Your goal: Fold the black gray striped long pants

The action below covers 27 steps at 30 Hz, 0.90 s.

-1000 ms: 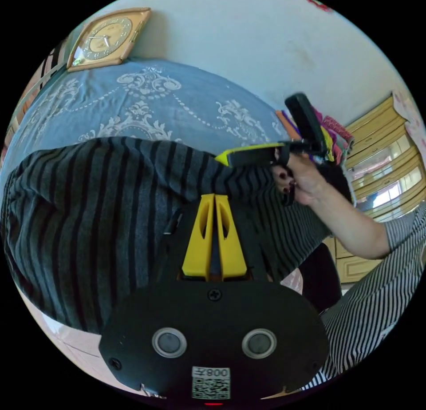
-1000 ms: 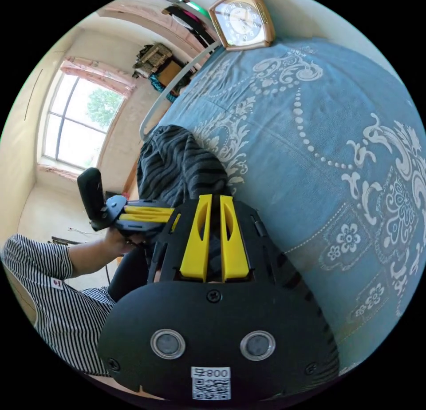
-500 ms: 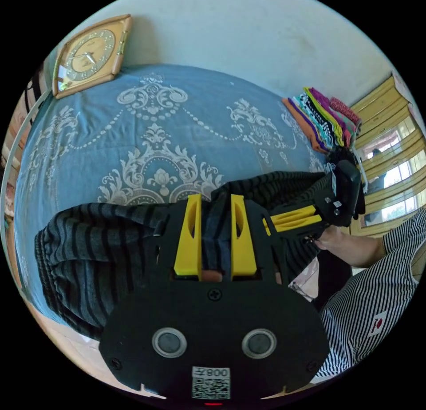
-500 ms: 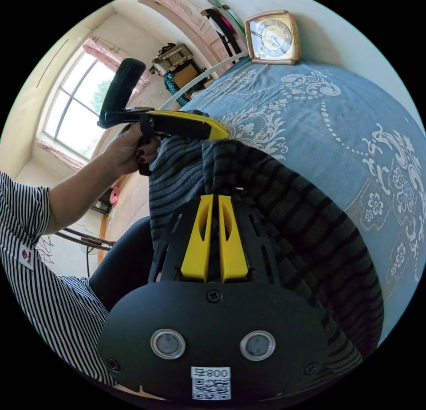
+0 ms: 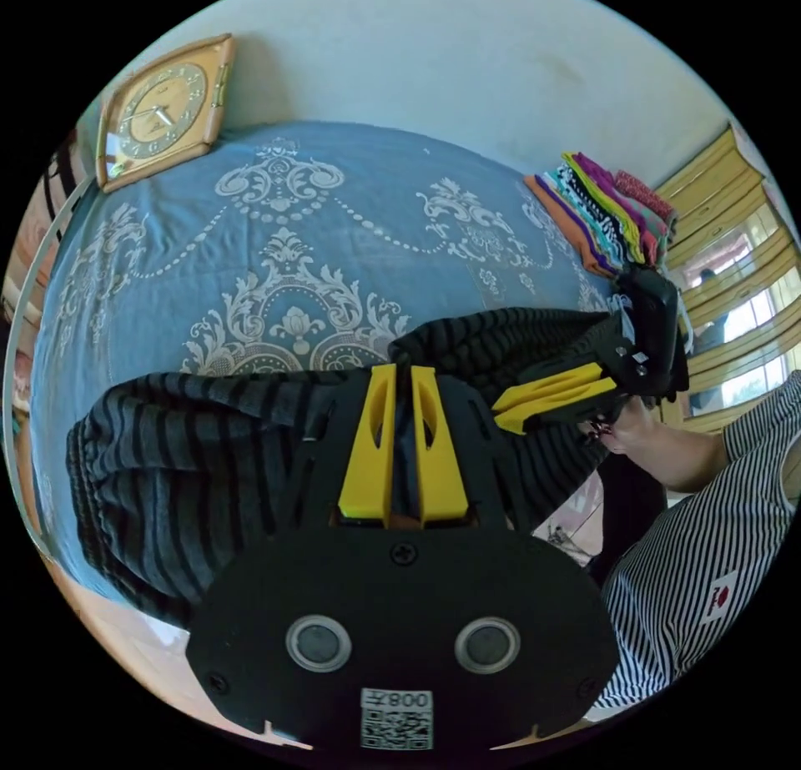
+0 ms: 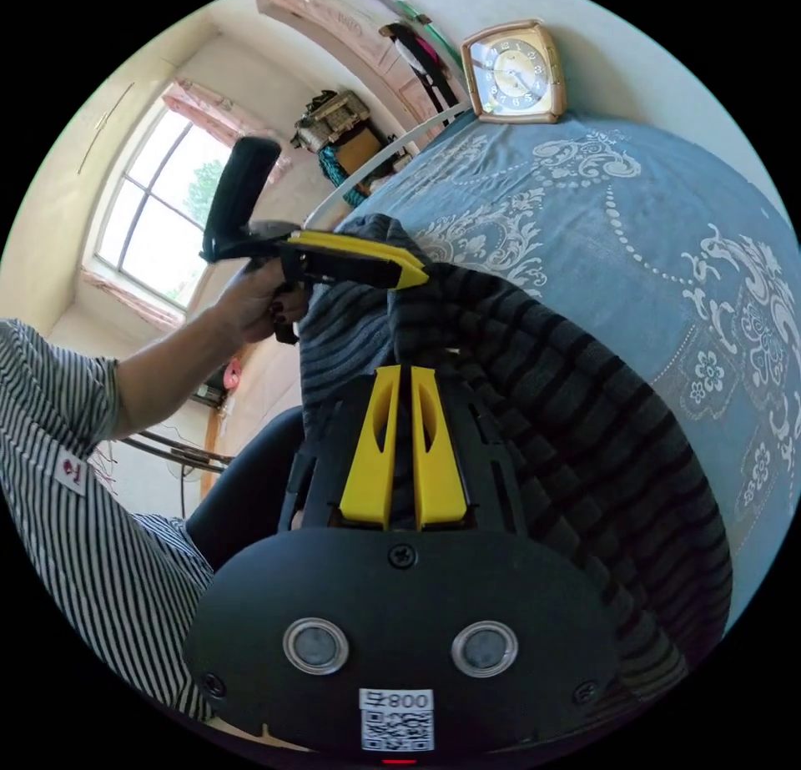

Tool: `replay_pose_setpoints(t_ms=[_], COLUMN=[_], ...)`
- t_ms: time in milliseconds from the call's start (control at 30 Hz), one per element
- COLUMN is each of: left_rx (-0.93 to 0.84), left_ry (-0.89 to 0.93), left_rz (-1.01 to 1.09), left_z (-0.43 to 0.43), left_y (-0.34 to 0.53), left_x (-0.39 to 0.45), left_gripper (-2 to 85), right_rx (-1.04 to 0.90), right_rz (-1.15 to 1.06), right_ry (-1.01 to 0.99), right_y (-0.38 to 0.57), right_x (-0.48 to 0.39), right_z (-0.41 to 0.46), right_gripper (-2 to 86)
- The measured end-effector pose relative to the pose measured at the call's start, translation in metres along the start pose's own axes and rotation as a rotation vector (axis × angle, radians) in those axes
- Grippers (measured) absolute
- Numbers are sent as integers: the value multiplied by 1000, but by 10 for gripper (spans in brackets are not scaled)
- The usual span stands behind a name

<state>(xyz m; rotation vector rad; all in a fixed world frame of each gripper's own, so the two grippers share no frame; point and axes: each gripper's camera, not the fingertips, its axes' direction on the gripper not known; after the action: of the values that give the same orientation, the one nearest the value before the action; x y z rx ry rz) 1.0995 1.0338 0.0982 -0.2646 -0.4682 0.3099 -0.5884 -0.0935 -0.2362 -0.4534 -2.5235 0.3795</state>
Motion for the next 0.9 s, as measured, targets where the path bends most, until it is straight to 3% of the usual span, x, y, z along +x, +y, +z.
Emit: replay_pose_setpoints(t_ms=[167,400,900], left_rx=[194,296,254], left_ry=[67,60,85], left_rz=[-73,-72,-201], left_z=[-3,15,130], left_y=[12,-18,-103], left_x=[-16,-29,-81], left_gripper=[24,10,4], right_rx=[136,301,112], right_rz=[33,4,-11], right_ry=[-58,42,179], right_y=[-7,-17,-79], right_x=[5,-10,7], right_z=[-38,-84,-39], right_gripper=[16,11,29])
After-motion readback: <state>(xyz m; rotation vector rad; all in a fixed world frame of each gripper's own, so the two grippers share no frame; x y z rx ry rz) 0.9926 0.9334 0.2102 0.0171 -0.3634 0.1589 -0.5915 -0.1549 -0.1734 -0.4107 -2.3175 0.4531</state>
